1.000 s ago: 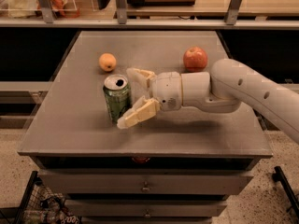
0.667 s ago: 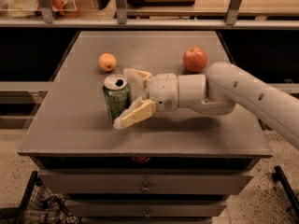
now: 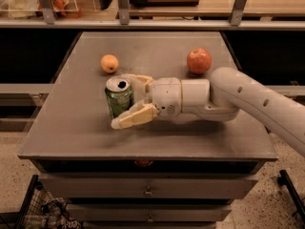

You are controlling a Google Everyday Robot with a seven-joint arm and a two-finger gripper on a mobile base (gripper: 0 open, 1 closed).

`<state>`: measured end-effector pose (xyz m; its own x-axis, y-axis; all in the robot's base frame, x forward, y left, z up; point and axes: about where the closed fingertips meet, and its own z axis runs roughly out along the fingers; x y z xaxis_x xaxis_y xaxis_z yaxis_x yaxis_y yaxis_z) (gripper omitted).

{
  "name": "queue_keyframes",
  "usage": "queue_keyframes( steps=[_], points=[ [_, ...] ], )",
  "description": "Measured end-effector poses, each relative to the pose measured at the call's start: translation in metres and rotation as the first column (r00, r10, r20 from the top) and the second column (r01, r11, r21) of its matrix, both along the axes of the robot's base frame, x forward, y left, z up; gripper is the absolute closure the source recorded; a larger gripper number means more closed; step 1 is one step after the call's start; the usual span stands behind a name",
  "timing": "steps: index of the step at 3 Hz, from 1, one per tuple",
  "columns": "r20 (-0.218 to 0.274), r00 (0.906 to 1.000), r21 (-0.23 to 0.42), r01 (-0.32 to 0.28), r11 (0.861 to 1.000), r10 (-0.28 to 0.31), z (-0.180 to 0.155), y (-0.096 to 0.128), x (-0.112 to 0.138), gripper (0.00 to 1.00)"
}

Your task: Knock green can over

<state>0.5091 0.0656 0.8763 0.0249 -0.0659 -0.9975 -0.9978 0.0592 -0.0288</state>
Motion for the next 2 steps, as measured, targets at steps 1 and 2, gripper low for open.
queue_keyframes(
  steps=[1,2],
  points=[
    [0.012,0.9999,0.0,0.002,1.0,-0.002,0.0007,-0.0016,-0.0041,0.41],
    [0.011,0.9999,-0.003,0.002,1.0,-0.001,-0.0007,-0.0034,-0.0089,0.64]
  ],
)
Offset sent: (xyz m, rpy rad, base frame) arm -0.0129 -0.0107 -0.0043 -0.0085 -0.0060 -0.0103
